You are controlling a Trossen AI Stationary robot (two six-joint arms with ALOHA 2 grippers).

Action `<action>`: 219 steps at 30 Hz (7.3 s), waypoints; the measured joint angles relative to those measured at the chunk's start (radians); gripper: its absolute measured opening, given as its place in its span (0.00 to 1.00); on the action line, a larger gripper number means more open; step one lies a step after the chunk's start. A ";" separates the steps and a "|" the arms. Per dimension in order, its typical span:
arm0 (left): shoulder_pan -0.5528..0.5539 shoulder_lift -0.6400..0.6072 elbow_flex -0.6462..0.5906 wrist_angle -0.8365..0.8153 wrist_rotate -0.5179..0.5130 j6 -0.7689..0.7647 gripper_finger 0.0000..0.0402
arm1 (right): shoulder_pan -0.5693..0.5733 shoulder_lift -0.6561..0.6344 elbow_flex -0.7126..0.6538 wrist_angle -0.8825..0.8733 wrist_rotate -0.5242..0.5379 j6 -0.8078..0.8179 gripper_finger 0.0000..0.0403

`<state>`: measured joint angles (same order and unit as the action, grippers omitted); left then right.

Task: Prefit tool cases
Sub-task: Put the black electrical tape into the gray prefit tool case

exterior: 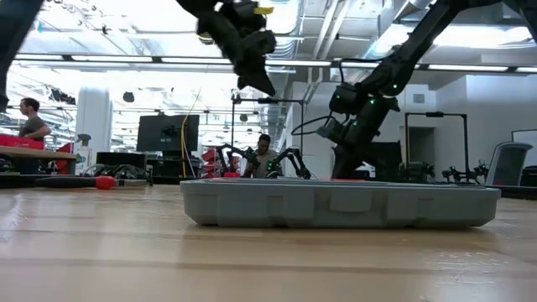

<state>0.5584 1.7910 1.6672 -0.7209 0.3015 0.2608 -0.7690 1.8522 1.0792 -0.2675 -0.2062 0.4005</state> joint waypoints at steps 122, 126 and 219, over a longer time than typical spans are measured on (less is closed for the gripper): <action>-0.523 0.006 -0.397 0.097 -0.350 -0.442 0.00 | 1.061 -0.697 -0.235 -0.408 0.732 0.744 0.00; -0.571 0.014 -0.398 0.107 -0.449 -0.497 0.00 | 1.139 -0.703 -0.310 -0.363 0.734 0.831 0.00; -0.574 -0.100 -0.700 0.676 -0.360 -0.821 0.01 | 1.167 -0.702 -0.478 0.011 0.726 0.854 0.00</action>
<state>-0.0154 1.6910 0.9672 -0.0452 -0.0580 -0.5606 0.3985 1.1498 0.6014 -0.2569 0.5201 1.2546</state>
